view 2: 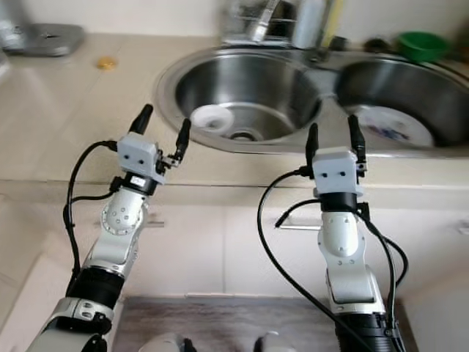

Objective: Kitchen organization

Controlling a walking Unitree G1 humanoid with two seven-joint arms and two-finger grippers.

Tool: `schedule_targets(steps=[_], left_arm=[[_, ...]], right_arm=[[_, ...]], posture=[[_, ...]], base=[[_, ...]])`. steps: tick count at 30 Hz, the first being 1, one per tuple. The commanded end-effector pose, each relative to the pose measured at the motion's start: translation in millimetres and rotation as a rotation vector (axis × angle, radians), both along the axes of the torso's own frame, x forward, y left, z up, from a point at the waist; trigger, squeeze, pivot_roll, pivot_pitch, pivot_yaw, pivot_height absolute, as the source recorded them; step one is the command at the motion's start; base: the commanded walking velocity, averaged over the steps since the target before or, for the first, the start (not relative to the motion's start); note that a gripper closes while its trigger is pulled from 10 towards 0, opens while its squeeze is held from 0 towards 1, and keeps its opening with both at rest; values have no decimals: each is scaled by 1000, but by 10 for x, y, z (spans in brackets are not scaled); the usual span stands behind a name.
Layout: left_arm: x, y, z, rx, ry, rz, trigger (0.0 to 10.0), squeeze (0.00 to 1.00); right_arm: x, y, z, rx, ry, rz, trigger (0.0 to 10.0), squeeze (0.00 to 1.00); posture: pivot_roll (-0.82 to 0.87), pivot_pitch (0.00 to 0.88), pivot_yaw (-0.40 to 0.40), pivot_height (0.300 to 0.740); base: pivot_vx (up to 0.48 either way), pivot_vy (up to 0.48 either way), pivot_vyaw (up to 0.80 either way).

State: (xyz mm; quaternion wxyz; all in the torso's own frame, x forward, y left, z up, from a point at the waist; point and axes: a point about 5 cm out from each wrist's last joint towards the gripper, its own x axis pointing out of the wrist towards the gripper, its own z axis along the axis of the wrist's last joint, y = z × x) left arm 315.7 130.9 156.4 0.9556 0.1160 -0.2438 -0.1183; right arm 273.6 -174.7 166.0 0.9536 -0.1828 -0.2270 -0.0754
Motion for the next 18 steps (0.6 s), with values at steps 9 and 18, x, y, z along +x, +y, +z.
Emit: schedule_targets(steps=[9,18], left_arm=[[-6,-8,8,11,-11,-5,10000,0],[-14,-10,-1,11,-13,-6,10000,0]], right_arm=[[-28,-1,46,18,-27,8,10000,0],[-13,-7,49,28,-32,-2,10000,0]], posture=[[70,0,-38,740],[74,0,-40,740]], base=[[0,-480,-622],[0,-427,-267]])
